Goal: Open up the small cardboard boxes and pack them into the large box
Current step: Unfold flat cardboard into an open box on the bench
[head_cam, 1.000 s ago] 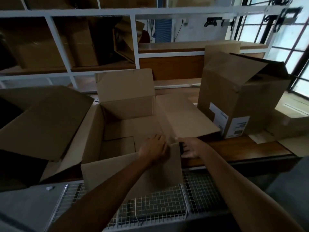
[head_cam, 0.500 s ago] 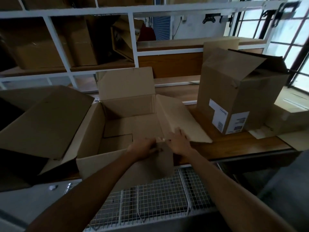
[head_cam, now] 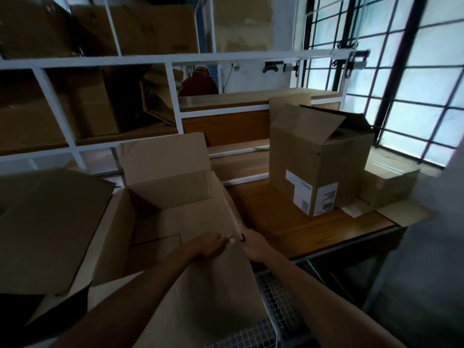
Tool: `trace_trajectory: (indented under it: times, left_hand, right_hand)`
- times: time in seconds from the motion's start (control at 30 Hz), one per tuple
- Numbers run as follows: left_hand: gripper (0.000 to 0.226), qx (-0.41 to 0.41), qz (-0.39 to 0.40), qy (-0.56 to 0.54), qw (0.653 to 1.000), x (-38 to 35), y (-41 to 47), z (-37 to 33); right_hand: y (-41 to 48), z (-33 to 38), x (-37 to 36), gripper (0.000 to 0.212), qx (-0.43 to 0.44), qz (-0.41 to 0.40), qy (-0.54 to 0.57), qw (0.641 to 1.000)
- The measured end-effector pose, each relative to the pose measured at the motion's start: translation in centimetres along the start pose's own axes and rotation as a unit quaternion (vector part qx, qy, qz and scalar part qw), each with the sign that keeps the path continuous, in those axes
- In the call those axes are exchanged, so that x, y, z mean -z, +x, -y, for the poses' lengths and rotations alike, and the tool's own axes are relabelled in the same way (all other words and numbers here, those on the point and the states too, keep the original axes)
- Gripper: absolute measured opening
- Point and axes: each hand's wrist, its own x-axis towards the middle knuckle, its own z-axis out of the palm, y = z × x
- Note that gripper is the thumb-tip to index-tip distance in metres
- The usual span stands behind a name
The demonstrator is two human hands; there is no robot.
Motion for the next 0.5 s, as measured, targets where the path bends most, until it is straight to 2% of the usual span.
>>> trace_trajectory:
  times: [0.03,0.1,0.17,0.23,0.3,0.43,0.5]
  left_hand:
    - [0.045,-0.008,-0.025,0.003,1.000,0.7,-0.2,-0.5]
    - [0.041,-0.040,-0.096,-0.038,0.994,2.6,-0.3,-1.7]
    - [0.042,-0.088,-0.149,-0.067,0.983,5.1,-0.5,-3.3]
    - [0.041,-0.122,-0.167,-0.051,0.977,7.9,-0.7,-5.1]
    - [0.039,-0.174,-0.186,-0.026,0.967,10.6,-0.8,-6.9]
    - [0.045,-0.221,-0.216,0.001,0.951,14.6,-0.8,-11.3]
    - [0.055,-0.261,-0.227,0.006,0.938,16.0,0.2,-13.6]
  right_hand:
    - [-0.9,1.4,1.0,0.049,0.018,-0.008,-0.020,1.000]
    - [-1.3,2.7,2.7,0.068,0.026,-0.046,-0.033,0.998]
    - [-0.6,3.4,5.1,0.072,0.012,-0.100,-0.045,0.994]
    - [0.6,3.1,7.6,0.076,0.002,-0.189,-0.015,0.982]
    - [-0.9,4.4,9.6,0.075,0.040,-0.233,-0.008,0.972]
    - [-3.9,6.4,14.1,0.078,0.058,-0.352,-0.031,0.934]
    - [-4.6,6.1,16.9,0.076,0.058,-0.386,-0.036,0.920]
